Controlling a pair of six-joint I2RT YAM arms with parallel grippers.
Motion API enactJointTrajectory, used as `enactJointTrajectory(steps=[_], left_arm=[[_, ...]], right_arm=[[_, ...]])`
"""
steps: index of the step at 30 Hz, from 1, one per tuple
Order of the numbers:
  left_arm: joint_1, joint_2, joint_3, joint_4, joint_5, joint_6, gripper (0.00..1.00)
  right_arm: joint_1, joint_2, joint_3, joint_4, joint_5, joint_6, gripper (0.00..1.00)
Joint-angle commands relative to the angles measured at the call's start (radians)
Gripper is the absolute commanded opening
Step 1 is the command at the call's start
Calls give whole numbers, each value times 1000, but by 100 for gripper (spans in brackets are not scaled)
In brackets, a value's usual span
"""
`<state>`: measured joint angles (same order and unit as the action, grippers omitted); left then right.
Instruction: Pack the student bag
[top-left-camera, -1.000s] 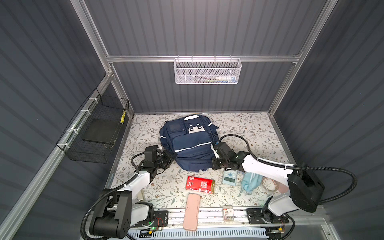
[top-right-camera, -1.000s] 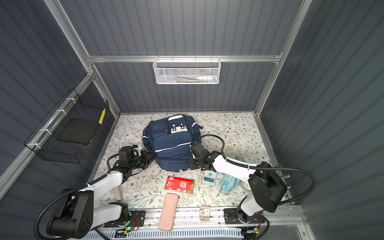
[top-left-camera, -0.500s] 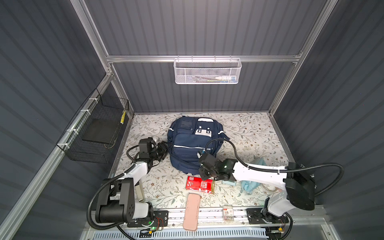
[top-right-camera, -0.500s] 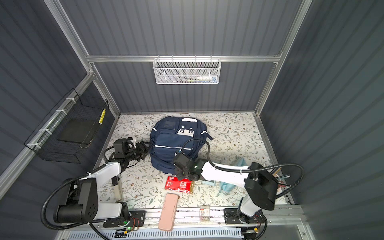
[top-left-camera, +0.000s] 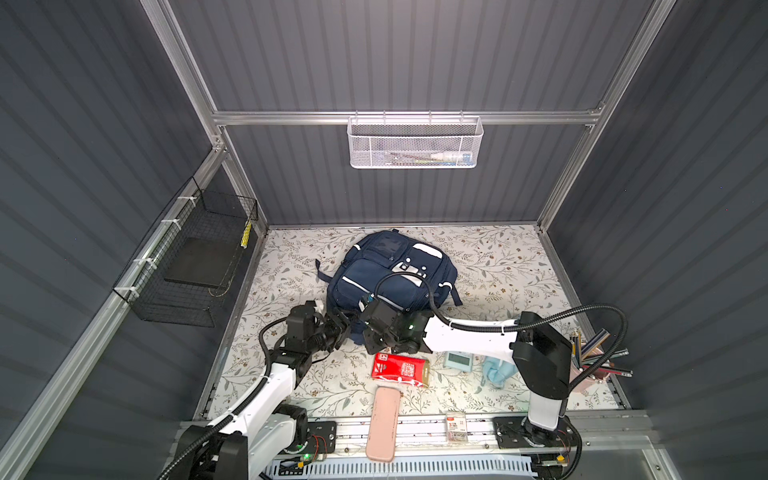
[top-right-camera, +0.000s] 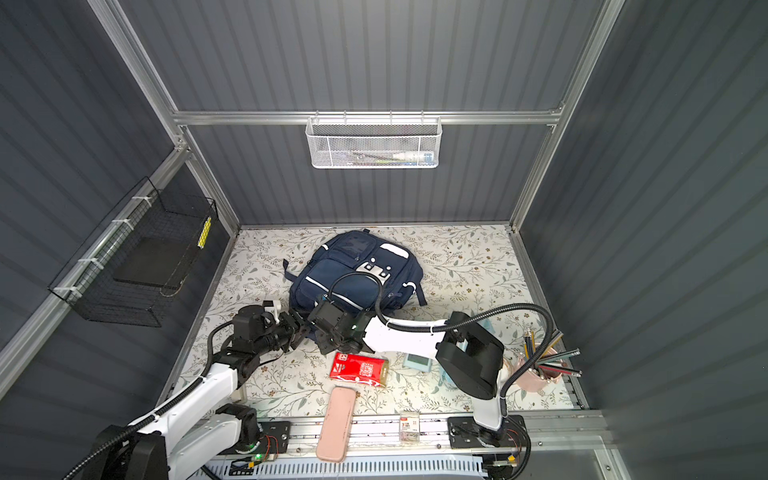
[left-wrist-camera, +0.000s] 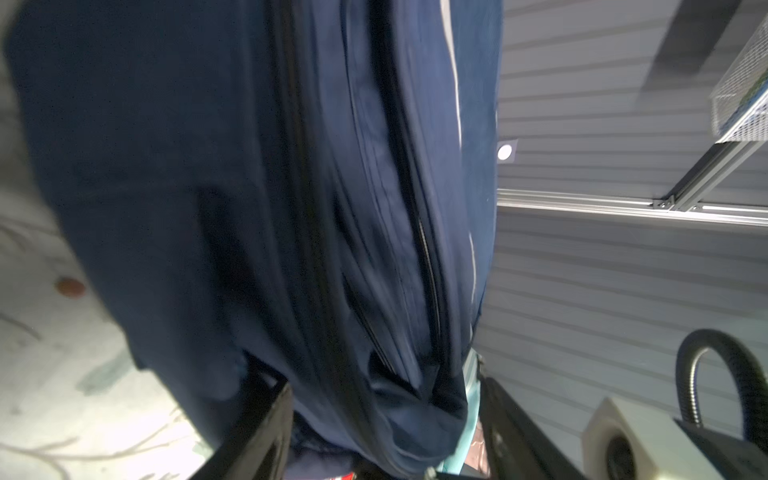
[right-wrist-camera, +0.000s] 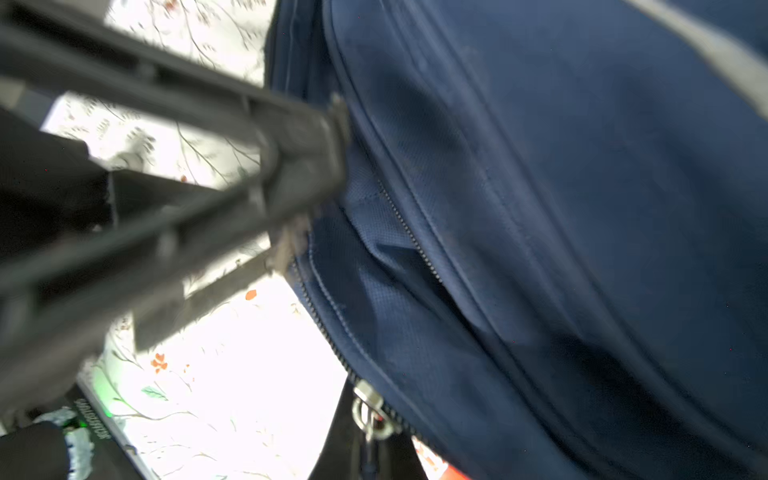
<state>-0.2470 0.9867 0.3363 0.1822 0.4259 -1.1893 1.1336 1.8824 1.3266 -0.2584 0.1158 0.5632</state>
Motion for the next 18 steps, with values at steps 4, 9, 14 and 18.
enactJointTrajectory(steps=[4,9,14,18], left_arm=[[-17,143,47,143,-33,-52,49],[4,210,70,183,19,-16,0],[60,136,135,15,31,74,0],[133,86,152,-59,78,109,0]], right_arm=[[38,-1,30,72,6,-20,0],[23,-33,6,38,18,-31,0],[-46,-127,-152,-23,67,-38,0],[-125,-224,-294,-28,81,-33,0]])
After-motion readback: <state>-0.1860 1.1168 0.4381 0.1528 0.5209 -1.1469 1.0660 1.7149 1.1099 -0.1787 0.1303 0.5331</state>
